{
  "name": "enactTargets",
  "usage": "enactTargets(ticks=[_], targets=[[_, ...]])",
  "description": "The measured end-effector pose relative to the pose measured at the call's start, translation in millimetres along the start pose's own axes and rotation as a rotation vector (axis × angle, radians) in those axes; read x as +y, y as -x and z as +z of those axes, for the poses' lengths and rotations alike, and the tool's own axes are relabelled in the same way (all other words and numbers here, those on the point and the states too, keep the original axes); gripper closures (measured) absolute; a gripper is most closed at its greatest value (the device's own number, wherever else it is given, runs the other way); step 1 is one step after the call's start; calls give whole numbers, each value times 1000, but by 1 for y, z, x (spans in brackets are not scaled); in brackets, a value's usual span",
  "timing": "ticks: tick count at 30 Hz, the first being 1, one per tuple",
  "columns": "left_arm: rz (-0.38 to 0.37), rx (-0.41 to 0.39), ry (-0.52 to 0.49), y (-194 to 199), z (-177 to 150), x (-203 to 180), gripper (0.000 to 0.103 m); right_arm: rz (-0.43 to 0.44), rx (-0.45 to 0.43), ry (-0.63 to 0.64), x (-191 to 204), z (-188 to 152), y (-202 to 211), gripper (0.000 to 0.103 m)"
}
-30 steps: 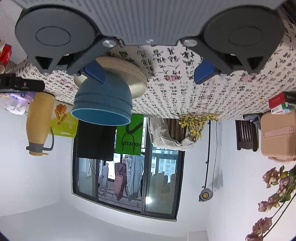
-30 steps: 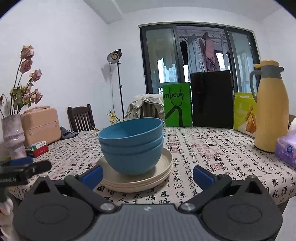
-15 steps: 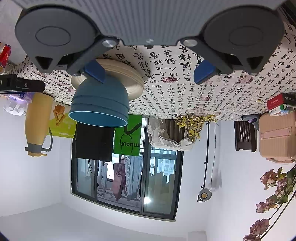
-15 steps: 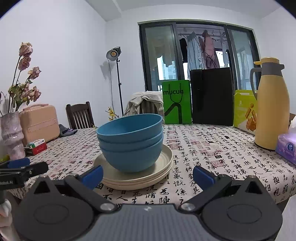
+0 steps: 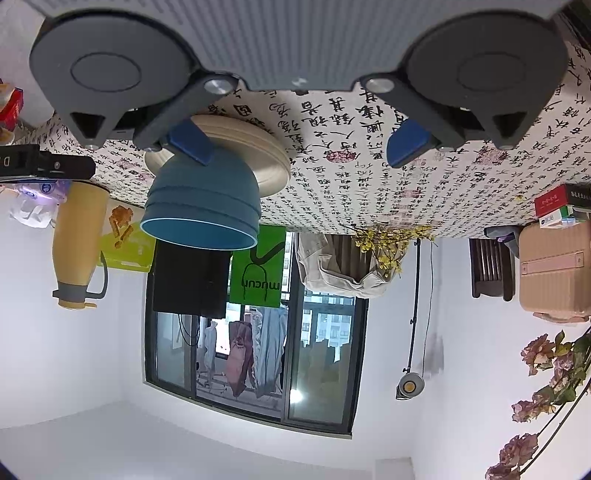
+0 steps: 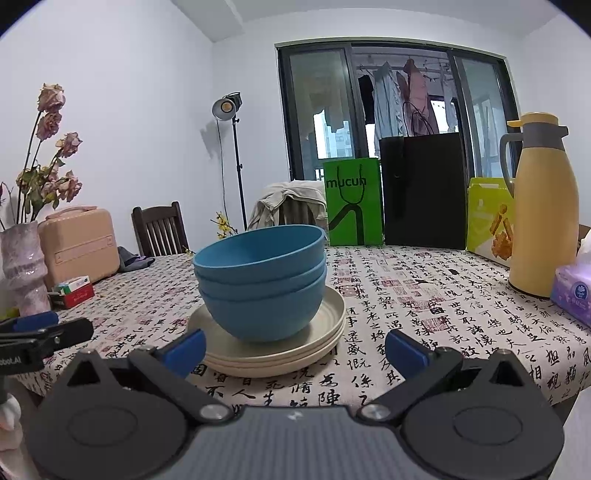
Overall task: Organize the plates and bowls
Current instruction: 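Withdraw both open grippers from the bowls stacked on the plates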
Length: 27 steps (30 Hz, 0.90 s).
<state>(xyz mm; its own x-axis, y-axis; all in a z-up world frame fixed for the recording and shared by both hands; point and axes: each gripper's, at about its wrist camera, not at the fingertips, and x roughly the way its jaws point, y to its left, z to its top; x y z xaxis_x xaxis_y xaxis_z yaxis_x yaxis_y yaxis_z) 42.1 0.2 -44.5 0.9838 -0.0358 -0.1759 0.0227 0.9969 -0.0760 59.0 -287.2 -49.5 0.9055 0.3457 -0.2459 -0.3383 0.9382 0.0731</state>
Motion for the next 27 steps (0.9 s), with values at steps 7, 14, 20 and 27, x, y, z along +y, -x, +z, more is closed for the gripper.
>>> enactTargets(ticks=[7,14,20,27], targets=[[-3,1,2,-1,-1,1,0,2,2,-2,0,1,0,0],[-8,-1,-1,0,-1,1,0,3,2,0,-1,1,0,0],[-18,-2,7,1,1,3,0,3,2,0,-1,1,0,0],[-26,-6,9,3,2,2,0,1,0,2,-2,0,1,0]])
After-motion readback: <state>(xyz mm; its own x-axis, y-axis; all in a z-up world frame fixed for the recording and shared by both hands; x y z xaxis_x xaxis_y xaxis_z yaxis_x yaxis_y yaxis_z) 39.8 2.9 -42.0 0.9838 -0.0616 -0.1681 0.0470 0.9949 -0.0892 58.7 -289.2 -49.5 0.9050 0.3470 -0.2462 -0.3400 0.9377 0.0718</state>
